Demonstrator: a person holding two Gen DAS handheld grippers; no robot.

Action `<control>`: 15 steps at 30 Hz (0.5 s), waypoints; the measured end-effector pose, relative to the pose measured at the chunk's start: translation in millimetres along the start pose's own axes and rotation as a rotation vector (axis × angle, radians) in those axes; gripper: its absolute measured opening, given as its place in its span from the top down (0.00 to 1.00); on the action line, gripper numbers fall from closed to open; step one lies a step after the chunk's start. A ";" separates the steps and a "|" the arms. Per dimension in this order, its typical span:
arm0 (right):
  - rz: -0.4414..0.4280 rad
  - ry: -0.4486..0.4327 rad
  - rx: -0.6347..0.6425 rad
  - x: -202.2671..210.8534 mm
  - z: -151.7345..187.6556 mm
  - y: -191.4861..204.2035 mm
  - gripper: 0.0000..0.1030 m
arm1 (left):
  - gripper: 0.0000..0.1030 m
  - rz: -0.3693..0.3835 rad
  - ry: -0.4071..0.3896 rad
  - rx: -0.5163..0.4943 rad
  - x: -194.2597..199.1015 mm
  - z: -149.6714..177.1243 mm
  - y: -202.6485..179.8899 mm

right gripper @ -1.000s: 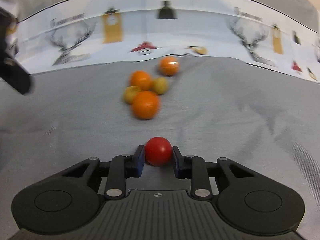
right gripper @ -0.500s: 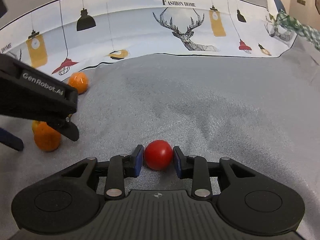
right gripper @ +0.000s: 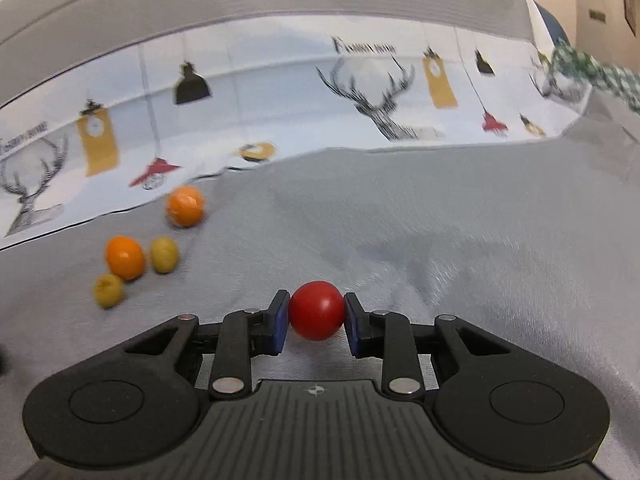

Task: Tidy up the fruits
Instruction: 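Carry the tomato and orange back over the blue plate with both tools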

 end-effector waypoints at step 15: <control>-0.435 0.045 0.063 237.0 -5.0 24.5 0.71 | 0.62 -0.065 -0.114 0.068 189.5 133.0 75.3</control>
Point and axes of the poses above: each gripper's, at about its wrist camera, not at the fingertips, and x roughly against the way its jaws point, y to its left, z to its underside, the point moved 1 cm from there along -x, roughly the way its jaws point, and after that the axes turned 15 degrees about z, right-handed, at the moved point
